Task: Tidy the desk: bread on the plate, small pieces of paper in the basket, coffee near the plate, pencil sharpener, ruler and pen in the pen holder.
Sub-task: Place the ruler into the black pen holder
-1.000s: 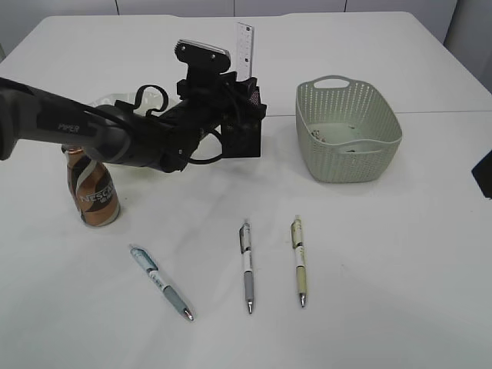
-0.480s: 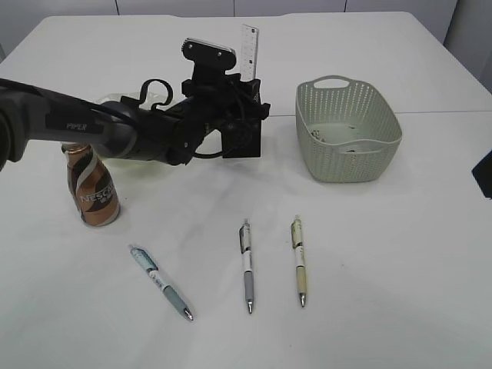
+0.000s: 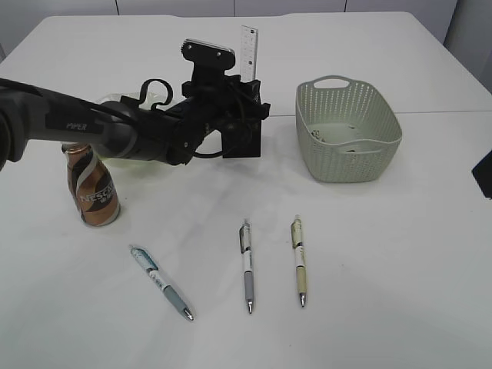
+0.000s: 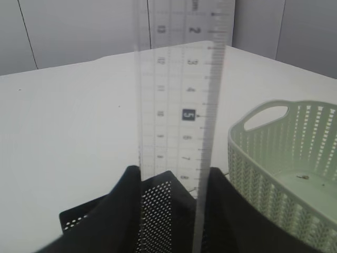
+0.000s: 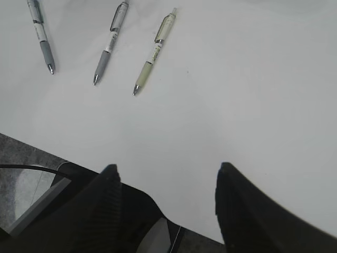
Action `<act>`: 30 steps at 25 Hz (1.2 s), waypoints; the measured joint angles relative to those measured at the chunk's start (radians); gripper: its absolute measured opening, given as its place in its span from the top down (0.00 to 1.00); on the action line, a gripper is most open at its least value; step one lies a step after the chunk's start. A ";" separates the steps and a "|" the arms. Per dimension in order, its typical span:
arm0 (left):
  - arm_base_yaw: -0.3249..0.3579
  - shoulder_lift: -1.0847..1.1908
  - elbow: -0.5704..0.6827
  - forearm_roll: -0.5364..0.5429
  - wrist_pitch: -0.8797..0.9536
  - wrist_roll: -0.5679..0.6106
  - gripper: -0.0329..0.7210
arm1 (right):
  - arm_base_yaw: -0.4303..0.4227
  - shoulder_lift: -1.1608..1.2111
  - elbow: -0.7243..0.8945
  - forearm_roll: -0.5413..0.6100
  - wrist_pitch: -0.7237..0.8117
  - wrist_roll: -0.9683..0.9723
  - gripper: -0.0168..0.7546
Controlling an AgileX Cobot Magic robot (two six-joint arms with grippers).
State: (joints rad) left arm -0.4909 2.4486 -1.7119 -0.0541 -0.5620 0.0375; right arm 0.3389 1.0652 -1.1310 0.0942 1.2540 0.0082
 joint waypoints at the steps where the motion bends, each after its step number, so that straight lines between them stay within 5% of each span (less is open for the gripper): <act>1: 0.000 0.000 0.000 0.000 0.000 -0.004 0.65 | 0.000 0.000 0.000 0.000 0.000 0.000 0.40; 30: 0.000 0.000 0.000 0.000 0.061 -0.011 0.64 | 0.000 0.000 0.000 0.000 0.000 0.000 0.40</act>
State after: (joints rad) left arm -0.4909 2.4486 -1.7119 -0.0541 -0.5010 0.0269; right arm 0.3389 1.0652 -1.1310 0.0942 1.2540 0.0082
